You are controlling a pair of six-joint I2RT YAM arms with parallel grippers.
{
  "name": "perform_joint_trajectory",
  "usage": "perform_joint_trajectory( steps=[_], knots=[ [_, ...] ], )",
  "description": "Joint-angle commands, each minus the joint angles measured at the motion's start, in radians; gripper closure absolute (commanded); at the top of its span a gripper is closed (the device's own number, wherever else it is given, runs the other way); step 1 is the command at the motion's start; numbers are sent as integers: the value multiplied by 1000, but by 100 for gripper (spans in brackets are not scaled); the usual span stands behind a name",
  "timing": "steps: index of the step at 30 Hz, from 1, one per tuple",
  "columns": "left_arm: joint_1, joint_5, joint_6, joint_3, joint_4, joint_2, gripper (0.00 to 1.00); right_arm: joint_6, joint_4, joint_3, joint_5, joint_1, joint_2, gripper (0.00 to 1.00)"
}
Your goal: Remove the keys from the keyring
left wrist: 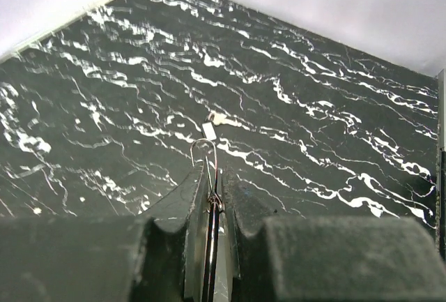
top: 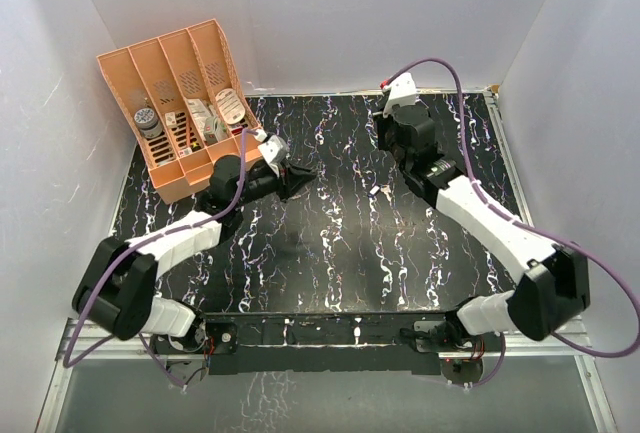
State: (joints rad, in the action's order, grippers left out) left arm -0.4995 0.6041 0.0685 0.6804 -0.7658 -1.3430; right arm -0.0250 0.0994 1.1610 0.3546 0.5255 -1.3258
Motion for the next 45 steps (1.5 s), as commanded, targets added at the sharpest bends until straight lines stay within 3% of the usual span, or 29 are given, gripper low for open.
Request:
perform_joint_trajectory(
  steps=[1,11,18,26,29,36,37,38,42,45],
  knots=[
    [-1,-5,92,-18,-184,-77,100,86,-114,-34,-163,-49,-73,100],
    [13,-57,264,-90,-485,-341,100,166,-222,-53,-362,-125,-289,100],
    [20,-88,297,-75,-577,-516,100,160,-254,-22,-429,-125,-405,100],
    [21,-175,169,37,-351,-587,100,157,-269,-14,-474,-125,-515,100],
    [21,-188,148,62,-295,-596,95,155,-270,0,-504,-125,-546,100],
    [22,-196,108,98,-101,-566,74,157,-273,42,-550,-117,-584,100],
    [22,-199,97,100,-72,-558,31,157,-272,49,-558,-114,-590,100],
    [23,-207,88,96,-53,-547,5,156,-272,57,-565,-111,-597,99],
    [22,-256,58,67,-13,-484,1,146,-246,98,-567,-94,-634,79],
    [23,-279,34,62,14,-448,1,146,-248,100,-572,-86,-640,76]
  ],
)
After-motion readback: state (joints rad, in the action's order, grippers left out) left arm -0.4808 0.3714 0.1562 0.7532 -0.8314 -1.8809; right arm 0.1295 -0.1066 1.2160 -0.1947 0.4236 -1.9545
